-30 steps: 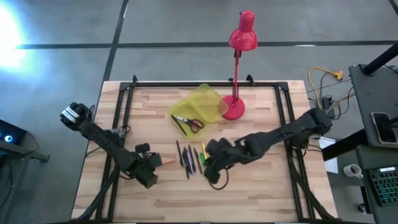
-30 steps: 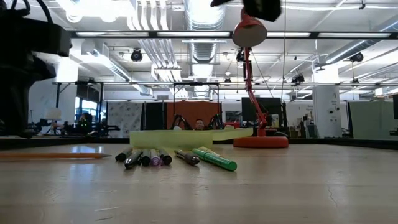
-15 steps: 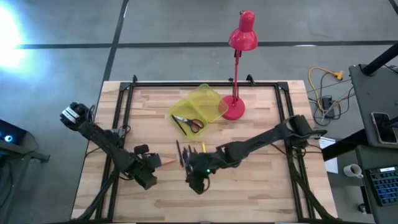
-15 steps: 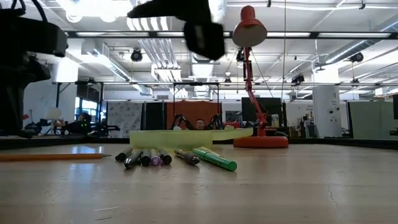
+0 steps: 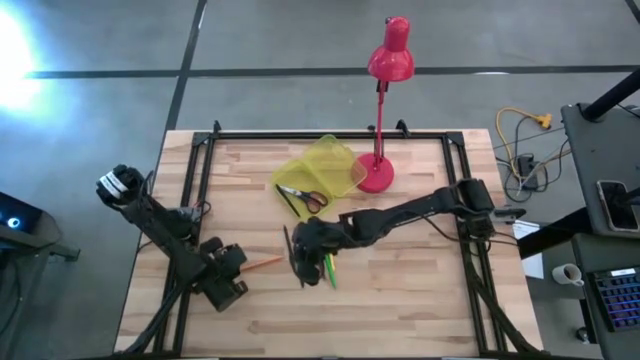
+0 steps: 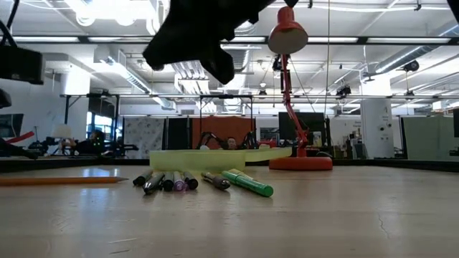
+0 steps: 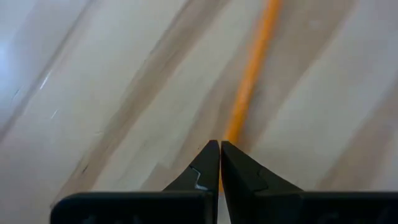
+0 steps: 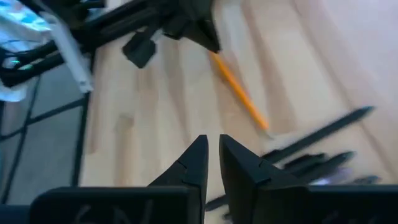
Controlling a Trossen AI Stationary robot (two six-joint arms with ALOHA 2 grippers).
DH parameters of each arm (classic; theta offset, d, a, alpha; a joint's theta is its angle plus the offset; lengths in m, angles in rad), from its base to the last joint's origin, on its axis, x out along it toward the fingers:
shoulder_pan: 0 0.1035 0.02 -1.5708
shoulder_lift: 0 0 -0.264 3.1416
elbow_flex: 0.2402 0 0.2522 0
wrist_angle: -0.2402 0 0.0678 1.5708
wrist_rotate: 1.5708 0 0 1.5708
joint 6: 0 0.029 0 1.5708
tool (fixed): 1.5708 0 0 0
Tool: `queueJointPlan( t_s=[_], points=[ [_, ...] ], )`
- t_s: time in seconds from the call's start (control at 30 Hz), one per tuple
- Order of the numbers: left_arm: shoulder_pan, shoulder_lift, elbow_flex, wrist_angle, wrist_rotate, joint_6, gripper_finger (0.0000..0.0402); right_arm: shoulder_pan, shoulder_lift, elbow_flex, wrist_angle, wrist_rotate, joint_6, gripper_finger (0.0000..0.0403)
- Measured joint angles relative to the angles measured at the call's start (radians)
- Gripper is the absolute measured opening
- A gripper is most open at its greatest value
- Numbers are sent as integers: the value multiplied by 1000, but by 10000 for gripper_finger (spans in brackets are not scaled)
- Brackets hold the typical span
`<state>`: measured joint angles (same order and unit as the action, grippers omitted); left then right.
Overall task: Pick & place school supplies into a supply box
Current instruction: Put the orange pencil into the yellow supply box
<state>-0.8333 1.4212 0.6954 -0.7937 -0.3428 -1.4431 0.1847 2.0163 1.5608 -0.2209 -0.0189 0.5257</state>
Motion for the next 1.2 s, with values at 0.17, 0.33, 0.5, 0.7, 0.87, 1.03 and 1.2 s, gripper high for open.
queueJointPlan(
  t_s=[0.17,0.33,0.5,0.7,0.87,1.03,1.2],
  points=[
    [11,1,-59,112,-20,25,0,-19,0,0,-39,7,-3,33],
    [38,15,-104,247,-90,77,0,-17,0,-3,-77,0,-7,33],
    [45,30,-109,444,-107,195,0,-19,0,-9,-98,3,-13,33],
    [44,48,-111,726,51,343,0,-22,0,-16,-117,1,-22,33],
    [50,38,-66,412,-185,201,0,-22,0,-19,-148,3,-32,33],
    [138,33,-86,495,-254,165,0,-21,0,-24,-186,3,-28,33],
    [249,83,-114,767,-142,340,0,-9,-4,-24,-280,52,-4,33]
  ],
)
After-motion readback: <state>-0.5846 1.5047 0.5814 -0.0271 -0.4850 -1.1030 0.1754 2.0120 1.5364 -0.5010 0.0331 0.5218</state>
